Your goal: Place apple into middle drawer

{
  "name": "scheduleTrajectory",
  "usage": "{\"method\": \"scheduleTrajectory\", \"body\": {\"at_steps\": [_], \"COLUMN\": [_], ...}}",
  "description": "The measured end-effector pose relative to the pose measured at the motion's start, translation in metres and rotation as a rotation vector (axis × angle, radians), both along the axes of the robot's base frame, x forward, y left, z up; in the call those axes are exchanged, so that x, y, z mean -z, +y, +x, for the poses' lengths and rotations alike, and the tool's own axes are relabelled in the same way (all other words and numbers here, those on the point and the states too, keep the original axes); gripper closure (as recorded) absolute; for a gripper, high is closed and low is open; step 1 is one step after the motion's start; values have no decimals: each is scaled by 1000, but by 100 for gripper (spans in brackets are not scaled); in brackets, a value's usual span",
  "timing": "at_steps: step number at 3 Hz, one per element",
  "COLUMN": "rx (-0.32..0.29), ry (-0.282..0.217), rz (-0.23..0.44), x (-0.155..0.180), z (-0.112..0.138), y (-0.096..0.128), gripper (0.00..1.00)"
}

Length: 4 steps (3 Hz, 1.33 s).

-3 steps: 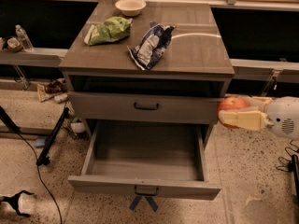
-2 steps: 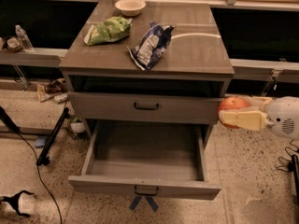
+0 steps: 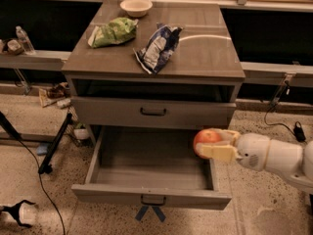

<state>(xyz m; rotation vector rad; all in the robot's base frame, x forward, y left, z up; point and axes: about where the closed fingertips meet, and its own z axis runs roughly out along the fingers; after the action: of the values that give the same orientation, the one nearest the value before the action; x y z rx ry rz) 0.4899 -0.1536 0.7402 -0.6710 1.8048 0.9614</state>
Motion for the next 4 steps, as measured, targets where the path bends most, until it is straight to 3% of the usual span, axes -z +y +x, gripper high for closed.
{"method": "scheduleTrajectory", "body": {"at_steps": [1, 2, 3, 4], "rx": [-107, -145, -145, -127], "ry": [-69, -187, -187, -188], "rz": [0, -60, -60, -73], "x": [35, 71, 71, 101], "z": [9, 30, 30, 43], "y": [37, 86, 86, 86], "gripper": [100, 100, 100, 100]}}
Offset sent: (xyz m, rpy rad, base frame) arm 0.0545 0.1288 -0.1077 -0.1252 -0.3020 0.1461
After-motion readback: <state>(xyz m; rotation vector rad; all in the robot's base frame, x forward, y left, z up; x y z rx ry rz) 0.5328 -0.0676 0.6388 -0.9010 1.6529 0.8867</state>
